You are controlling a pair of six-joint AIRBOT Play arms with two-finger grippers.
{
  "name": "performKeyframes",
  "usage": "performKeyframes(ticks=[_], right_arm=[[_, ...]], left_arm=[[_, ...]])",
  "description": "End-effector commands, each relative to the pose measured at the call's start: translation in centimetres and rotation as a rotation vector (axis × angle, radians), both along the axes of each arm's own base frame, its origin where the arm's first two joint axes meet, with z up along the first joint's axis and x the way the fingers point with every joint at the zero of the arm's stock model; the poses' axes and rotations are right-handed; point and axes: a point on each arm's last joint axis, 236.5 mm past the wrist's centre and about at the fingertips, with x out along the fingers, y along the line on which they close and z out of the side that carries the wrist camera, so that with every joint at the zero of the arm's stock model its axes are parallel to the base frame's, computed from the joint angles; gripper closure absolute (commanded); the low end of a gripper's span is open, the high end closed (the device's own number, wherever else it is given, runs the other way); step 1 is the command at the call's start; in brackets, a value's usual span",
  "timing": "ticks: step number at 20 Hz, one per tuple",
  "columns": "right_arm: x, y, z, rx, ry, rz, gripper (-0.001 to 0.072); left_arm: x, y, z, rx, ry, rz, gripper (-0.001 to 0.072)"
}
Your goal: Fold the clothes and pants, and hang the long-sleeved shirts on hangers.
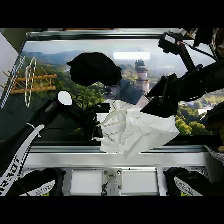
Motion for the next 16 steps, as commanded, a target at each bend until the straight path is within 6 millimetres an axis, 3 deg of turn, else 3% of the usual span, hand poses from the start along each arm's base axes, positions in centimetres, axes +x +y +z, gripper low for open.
performKeyframes(ticks=[1, 5, 7, 16], right_arm=[[0.2, -2.8, -1.8, 0.079, 0.040, -0.011, 0.0001], [0.4, -7.5, -3.6, 0.292, 0.143, -0.076, 0.0001], [0.8, -9.2, -4.9, 0.343, 0.092, -0.078, 0.0001], [0.8, -9.3, -8.8, 0.442, 0.000, 0.055, 0.0001]], left_arm=[[0.0, 0.0, 0.0, 0.000, 0.000, 0.000, 0.0694], [0.0, 0.0, 0.0, 0.000, 0.000, 0.000, 0.0694], [0.0, 0.0, 0.0, 0.000, 0.000, -0.001, 0.0694], [0.0, 0.0, 0.0, 0.001, 0.000, -0.001, 0.0694]])
